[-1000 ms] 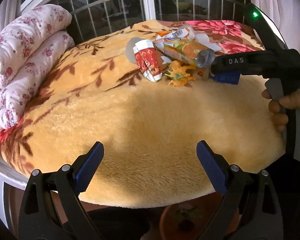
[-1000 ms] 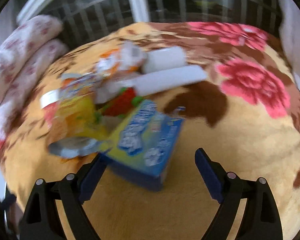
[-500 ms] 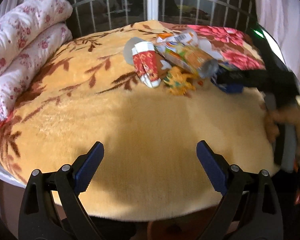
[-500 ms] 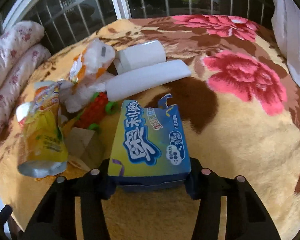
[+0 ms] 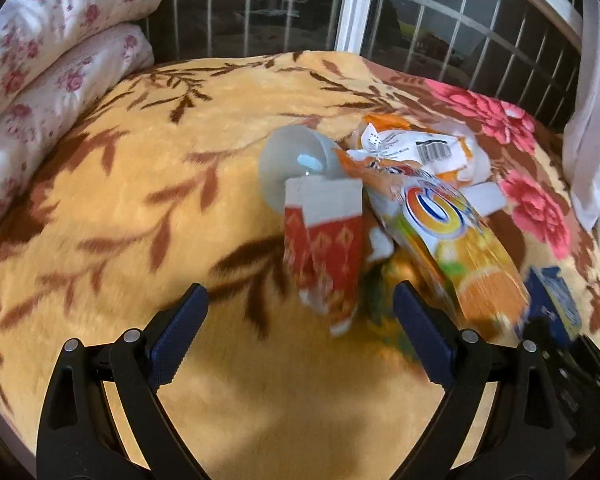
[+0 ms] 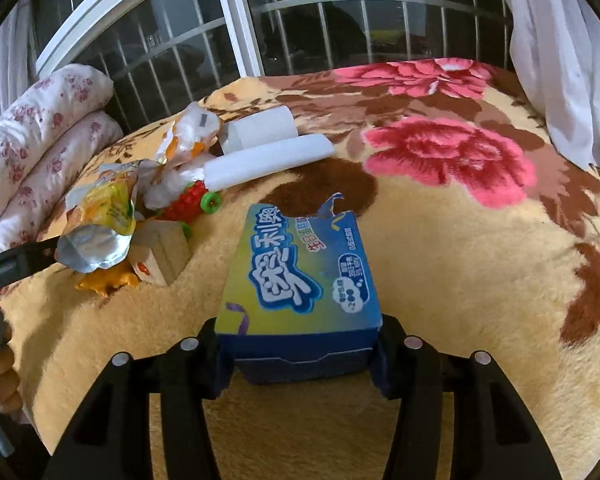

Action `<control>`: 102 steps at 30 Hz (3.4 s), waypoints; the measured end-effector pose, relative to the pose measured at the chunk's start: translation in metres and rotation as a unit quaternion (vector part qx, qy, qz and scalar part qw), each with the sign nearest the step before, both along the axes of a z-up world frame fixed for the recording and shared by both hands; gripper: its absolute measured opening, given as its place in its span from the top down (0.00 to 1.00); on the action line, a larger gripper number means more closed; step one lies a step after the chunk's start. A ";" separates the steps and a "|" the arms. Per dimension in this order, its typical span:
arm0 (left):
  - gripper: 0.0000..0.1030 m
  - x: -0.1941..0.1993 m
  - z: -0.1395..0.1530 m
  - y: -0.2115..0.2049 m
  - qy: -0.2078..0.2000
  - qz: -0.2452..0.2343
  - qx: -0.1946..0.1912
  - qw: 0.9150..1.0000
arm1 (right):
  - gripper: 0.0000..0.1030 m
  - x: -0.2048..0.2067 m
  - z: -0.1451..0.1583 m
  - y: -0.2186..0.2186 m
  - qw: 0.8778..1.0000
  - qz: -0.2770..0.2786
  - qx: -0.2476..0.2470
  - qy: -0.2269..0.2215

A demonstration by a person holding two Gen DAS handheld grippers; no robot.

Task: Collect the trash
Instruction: 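Grasp the red-and-white paper cup with the left gripper while the right holds the box, then carry the paper cup and Oreo box down to the orange bin, then open both grippers to drop the cup and box into the bin, then grasp the orange Cici juice pouch with the right gripper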

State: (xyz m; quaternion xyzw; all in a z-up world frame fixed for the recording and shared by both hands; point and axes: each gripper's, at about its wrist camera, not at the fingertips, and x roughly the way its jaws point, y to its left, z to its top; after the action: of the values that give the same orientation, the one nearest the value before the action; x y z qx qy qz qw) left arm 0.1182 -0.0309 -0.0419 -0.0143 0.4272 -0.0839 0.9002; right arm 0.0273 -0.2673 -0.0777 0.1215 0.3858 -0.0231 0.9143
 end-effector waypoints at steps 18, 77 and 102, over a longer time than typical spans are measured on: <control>0.74 -0.033 0.021 0.009 -0.070 -0.043 -0.023 0.996 | 0.49 0.002 -0.006 -0.011 0.999 0.002 0.047 -0.012; 0.13 -0.236 -0.182 0.005 0.251 -0.166 0.105 0.948 | 0.24 -0.196 -0.103 0.103 0.949 0.227 -0.009 0.217; 0.13 -0.179 -0.001 0.048 -0.044 -0.100 0.024 0.994 | 0.16 0.095 0.099 0.135 0.953 0.267 -0.103 0.095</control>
State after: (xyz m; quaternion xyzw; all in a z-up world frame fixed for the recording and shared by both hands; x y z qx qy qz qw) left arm -0.0611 0.0171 -0.0430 0.0542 0.3879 -0.1636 0.9054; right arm 0.1218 -0.1322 0.0216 -0.0836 0.4845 0.1713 0.8538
